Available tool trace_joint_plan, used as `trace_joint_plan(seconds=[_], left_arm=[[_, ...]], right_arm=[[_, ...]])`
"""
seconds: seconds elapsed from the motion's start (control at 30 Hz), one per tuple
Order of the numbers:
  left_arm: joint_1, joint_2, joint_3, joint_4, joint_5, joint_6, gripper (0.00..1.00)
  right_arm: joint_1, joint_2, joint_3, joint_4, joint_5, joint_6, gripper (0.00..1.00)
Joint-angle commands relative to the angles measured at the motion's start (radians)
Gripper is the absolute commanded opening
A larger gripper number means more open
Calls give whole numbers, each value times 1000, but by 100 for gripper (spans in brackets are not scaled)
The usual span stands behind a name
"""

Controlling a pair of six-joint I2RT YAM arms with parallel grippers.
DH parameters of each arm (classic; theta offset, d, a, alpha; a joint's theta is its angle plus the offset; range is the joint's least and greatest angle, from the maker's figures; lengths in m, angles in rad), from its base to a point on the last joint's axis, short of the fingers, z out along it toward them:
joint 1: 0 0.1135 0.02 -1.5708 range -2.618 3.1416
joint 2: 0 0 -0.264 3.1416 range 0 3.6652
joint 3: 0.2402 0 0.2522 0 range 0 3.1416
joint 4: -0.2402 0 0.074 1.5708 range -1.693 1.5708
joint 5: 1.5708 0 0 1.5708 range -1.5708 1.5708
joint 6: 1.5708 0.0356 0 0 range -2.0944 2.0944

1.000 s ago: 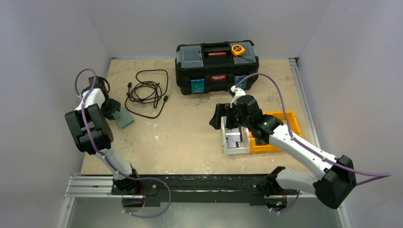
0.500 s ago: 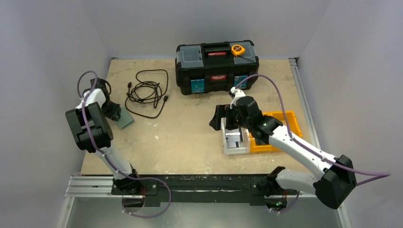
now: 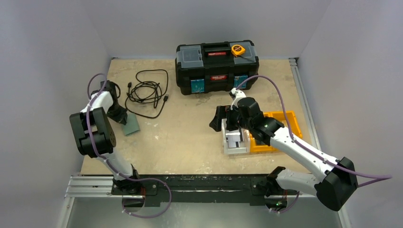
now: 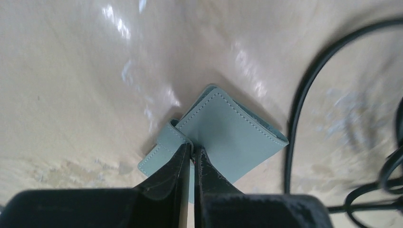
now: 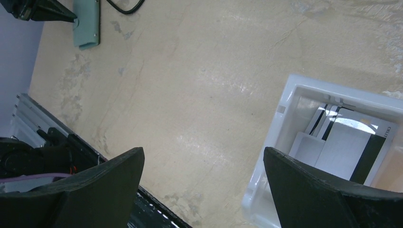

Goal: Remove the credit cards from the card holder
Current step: Move the card holder to the center of the board.

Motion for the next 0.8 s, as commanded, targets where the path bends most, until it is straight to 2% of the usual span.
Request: trace_joint_plan(seconds=[0.0, 0.17, 0.27, 0.5, 0.6, 0.77], left_arm=[[-77, -128, -91, -76, -5, -44, 0], [-217, -273, -201, -108, 10, -115, 0], [-338, -372, -266, -124, 27, -170, 0], [-608, -539, -396, -113, 107, -352, 0], [-731, -561, -425, -97, 119, -449, 0], [-888, -549, -460, 11, 171, -616, 0]], right_arm=[[-1, -32, -19, 35, -11, 7, 99], [-1, -40, -40, 42, -29, 13, 99], [-1, -41, -59, 59, -38, 15, 99], [9, 1, -116, 176, -167, 72, 99], [41, 25, -132, 221, -174, 94, 99], [173, 98, -143, 289, -106, 147, 97]])
